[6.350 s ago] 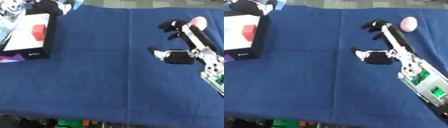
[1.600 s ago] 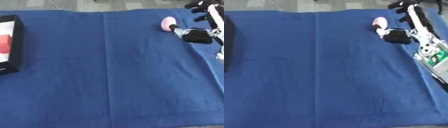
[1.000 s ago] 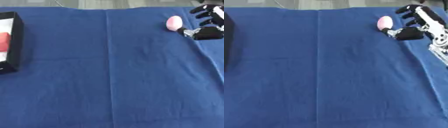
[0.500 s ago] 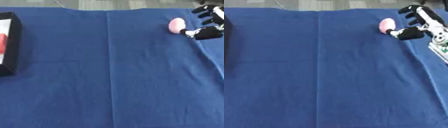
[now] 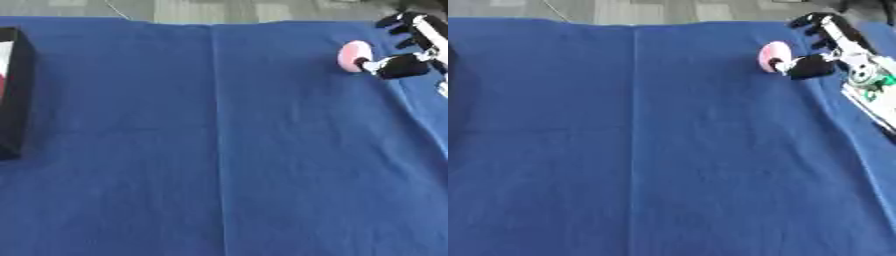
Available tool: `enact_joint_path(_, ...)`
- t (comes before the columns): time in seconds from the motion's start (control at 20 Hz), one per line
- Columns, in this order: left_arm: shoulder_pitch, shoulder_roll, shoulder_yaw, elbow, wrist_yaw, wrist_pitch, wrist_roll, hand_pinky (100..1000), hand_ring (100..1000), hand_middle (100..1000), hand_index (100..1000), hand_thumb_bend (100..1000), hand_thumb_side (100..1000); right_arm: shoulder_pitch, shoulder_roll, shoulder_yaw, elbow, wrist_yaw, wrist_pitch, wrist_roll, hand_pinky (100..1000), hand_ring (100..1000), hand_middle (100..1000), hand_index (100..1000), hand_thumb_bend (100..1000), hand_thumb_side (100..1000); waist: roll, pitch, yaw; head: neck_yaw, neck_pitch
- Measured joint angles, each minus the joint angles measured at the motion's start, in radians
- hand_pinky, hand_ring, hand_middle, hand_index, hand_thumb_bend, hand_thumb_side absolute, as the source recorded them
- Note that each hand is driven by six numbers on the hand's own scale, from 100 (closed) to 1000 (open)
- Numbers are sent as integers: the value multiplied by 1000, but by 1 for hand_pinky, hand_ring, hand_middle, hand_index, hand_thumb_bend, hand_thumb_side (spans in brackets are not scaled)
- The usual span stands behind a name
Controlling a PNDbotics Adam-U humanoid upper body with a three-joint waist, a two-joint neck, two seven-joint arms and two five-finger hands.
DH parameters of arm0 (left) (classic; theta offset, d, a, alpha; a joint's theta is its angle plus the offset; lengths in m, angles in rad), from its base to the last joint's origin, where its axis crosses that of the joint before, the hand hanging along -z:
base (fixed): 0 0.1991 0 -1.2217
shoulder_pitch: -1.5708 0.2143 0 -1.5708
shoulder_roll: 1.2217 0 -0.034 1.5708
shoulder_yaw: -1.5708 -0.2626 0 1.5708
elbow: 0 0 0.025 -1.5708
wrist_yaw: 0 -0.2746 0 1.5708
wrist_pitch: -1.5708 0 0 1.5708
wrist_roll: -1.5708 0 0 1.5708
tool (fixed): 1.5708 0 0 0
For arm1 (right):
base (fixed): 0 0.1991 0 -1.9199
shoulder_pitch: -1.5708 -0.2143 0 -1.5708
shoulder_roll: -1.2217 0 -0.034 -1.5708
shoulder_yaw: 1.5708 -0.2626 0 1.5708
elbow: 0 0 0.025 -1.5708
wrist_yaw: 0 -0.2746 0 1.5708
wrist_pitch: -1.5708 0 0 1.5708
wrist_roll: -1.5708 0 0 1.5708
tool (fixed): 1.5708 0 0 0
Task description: Pick up the objects with one hand, pass them to the other hand, and then place them into the box on the other side of the table.
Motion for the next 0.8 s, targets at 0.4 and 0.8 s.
enact_joint_path(0.4,3,-7,0,-29,5,6,-6,907,791,784,767,100,778,18,-1,-20,49,-13,0,-28,770,868,851,787,390,100,-6,16,41,-33,-8)
enact_joint_path(0.8,13,-7,1,-36,4,10,-7,908,792,786,769,100,784,35,-1,-43,90,-7,16,-48,772,871,860,793,378,100,-9,36,54,-50,-12)
